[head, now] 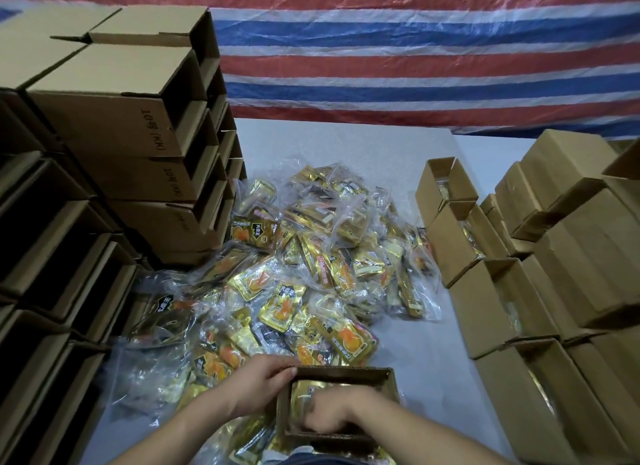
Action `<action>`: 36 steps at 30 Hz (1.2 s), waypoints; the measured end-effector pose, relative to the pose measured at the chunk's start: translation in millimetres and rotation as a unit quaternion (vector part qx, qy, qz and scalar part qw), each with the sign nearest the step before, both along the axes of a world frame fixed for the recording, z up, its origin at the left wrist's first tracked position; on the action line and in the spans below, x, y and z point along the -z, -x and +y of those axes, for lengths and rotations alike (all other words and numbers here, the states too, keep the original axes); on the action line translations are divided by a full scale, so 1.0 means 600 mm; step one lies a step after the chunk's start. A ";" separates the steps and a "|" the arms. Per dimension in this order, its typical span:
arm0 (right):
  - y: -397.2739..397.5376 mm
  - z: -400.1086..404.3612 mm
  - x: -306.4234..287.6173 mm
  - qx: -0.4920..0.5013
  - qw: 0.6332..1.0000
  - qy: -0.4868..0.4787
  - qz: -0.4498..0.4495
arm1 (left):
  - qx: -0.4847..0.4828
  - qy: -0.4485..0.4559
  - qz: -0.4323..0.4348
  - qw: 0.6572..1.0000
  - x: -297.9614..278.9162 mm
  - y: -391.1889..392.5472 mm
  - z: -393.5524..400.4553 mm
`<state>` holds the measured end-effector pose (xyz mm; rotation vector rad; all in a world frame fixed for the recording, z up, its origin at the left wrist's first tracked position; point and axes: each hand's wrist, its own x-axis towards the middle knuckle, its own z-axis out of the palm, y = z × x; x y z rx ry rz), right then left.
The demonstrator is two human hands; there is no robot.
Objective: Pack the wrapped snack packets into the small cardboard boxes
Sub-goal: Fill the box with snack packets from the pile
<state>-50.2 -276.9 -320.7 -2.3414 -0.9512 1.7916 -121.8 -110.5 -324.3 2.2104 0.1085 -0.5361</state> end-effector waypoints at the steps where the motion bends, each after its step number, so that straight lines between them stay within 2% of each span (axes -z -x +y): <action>1: -0.002 -0.002 0.008 0.015 0.999 0.038 0.014 | -0.002 0.001 0.001 1.000 0.000 0.000 0.000; 4: -0.008 -0.006 0.011 0.046 0.995 0.057 0.065 | -0.011 0.001 0.003 1.000 -0.003 -0.002 -0.001; 6: -0.009 -0.011 -0.003 0.063 0.995 0.032 0.070 | -0.018 0.004 0.002 1.000 -0.005 -0.004 -0.001; 9: -0.024 -0.029 -0.021 0.156 0.984 -0.039 0.076 | -0.023 0.009 0.000 1.000 -0.007 -0.004 -0.004; 11: -0.036 -0.047 -0.038 0.192 0.978 -0.075 0.040 | -0.030 0.014 0.001 0.999 -0.006 -0.004 -0.007; 16: -0.022 -0.062 -0.028 0.070 0.996 -0.041 -0.039 | -0.038 0.014 0.020 0.999 -0.007 -0.007 -0.008; 18: -0.018 -0.064 -0.024 0.059 0.995 -0.045 -0.072 | -0.037 0.005 0.022 0.999 -0.009 -0.009 -0.009; 20: -0.020 -0.071 -0.034 0.090 0.988 -0.086 -0.089 | -0.041 0.004 0.028 0.999 -0.009 -0.008 -0.009; 22: -0.023 -0.087 -0.054 0.130 0.972 -0.152 -0.125 | -0.047 0.010 0.040 0.998 -0.010 -0.004 -0.008; 24: -0.033 -0.111 -0.069 0.138 0.930 -0.241 -0.241 | -0.057 0.015 0.055 0.997 -0.009 -0.002 -0.011; 26: -0.052 -0.133 -0.071 0.092 0.895 -0.284 -0.333 | -0.076 0.022 0.066 0.995 -0.006 -0.001 -0.018; 30: -0.073 -0.146 -0.049 0.019 0.945 -0.139 -0.297 | -0.135 0.049 0.109 0.984 -0.007 0.007 -0.043; 36: -0.069 -0.139 -0.024 0.066 0.949 -0.136 -0.275 | -0.181 0.045 0.086 0.979 -0.019 0.005 -0.073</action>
